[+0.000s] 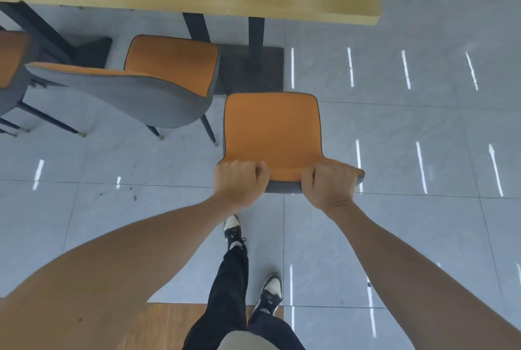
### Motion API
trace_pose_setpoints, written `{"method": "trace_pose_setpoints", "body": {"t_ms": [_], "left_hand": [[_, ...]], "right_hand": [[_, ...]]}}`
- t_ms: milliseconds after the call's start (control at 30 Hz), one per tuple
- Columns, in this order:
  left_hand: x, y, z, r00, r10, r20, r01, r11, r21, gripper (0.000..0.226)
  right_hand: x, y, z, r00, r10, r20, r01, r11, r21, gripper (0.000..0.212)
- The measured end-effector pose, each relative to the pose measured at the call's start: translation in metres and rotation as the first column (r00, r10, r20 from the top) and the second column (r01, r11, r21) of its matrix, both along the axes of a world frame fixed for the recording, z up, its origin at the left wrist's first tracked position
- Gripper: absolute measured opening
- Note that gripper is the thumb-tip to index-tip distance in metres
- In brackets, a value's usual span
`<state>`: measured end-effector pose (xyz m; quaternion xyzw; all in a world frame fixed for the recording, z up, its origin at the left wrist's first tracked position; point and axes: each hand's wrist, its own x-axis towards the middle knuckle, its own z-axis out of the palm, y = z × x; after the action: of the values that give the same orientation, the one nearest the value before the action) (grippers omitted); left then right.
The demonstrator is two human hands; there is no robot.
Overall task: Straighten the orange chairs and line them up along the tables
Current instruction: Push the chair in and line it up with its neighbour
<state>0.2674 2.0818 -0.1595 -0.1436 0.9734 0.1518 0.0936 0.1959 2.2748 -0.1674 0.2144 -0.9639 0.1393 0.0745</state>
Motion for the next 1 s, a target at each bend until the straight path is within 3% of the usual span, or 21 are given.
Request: {"method": "trace_pose_setpoints", "body": {"t_ms": [333,567,667,1000], "left_hand": [[-0.026,-0.031,0.011,1.000,-0.012,0.011,0.012,1.000,-0.022,0.054],[0.021,-0.046,-0.014,0.999,-0.031,0.020,0.031,0.999,0.012,0.052],[0.009,-0.052,-0.021,0.999,-0.013,-0.037,0.012,1.000,-0.025,0.054],[-0.089,-0.088,-0.025,0.999,-0.035,-0.033,0.035,0.999,-0.015,0.058]], "right_hand": [[-0.020,-0.027,0.004,0.999,0.020,-0.029,-0.021,0.999,-0.029,0.036],[0.030,-0.034,-0.026,0.996,0.041,0.083,-0.042,0.999,0.008,0.038],[0.014,-0.041,-0.030,0.995,0.043,0.086,-0.044,0.999,0.013,0.037],[-0.086,-0.086,-0.018,0.991,0.038,-0.128,-0.034,0.999,0.037,0.030]]}}
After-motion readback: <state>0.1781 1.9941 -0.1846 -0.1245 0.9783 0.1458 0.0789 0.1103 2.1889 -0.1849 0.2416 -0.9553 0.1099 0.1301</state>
